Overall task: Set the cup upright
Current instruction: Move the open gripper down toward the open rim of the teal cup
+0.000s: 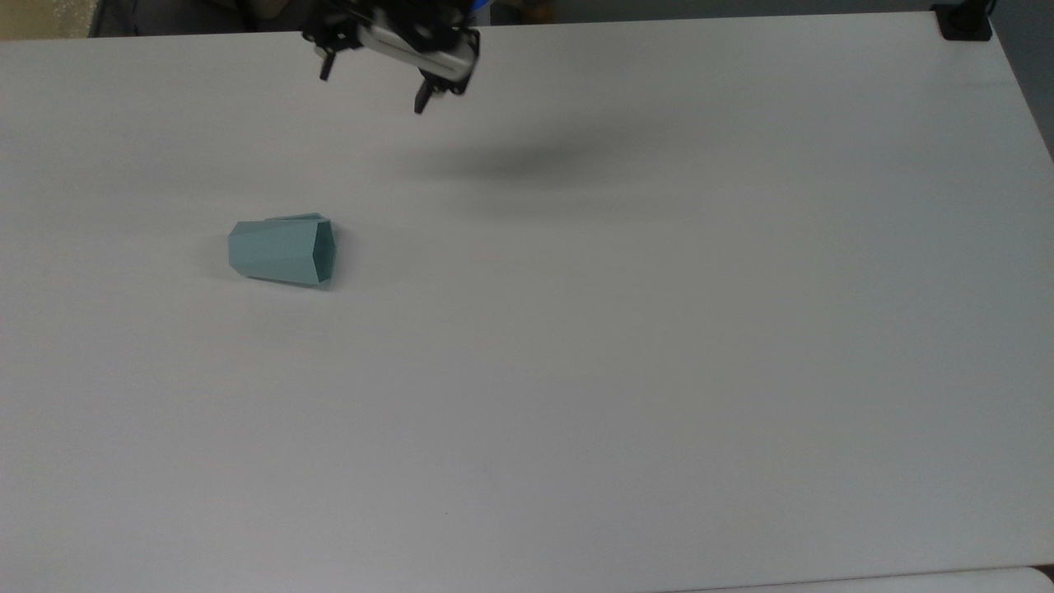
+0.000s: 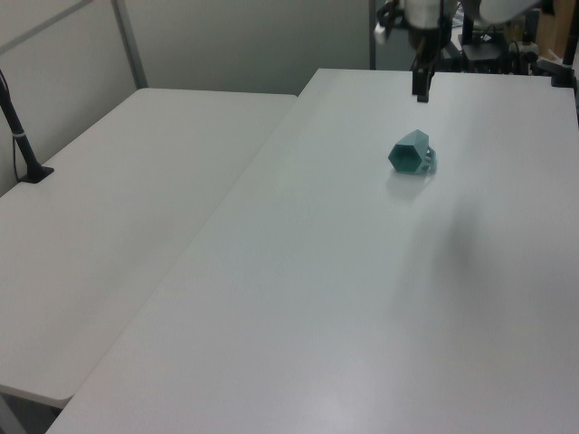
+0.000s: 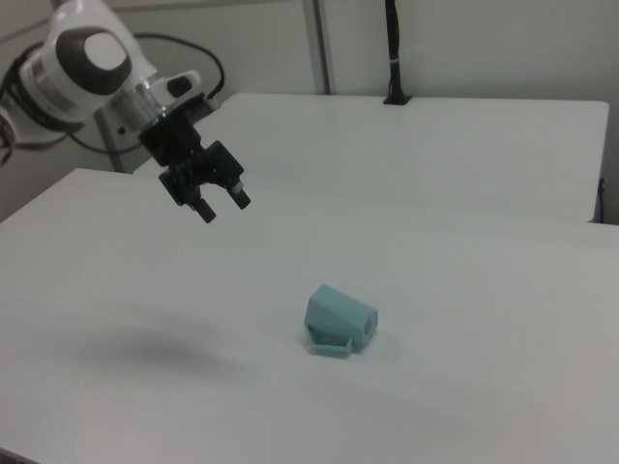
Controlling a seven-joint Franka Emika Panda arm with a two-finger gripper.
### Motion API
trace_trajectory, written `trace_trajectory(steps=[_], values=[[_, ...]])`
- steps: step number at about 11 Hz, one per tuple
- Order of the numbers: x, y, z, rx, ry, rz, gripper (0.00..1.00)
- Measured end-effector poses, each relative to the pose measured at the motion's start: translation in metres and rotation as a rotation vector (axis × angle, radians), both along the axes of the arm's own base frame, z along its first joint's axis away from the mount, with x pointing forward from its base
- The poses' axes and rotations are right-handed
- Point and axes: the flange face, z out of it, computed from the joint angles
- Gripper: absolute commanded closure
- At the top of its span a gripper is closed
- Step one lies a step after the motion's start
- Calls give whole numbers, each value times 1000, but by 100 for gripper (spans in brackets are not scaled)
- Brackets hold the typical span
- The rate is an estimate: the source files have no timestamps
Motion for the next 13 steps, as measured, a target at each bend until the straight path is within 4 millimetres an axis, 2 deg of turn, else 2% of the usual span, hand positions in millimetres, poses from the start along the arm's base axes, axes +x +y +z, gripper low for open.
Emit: trace_trajectory(steps=[2, 3, 5, 6, 9, 13], values=[[11, 34, -47, -187, -56, 6, 0], [14, 47, -79, -294, -81, 22, 0], [12, 65, -149, -454, -95, 60, 0], [12, 67, -173, -499, -89, 73, 0], [21, 56, -210, -564, -104, 70, 0], [43, 9, -253, -583, -123, 21, 0]])
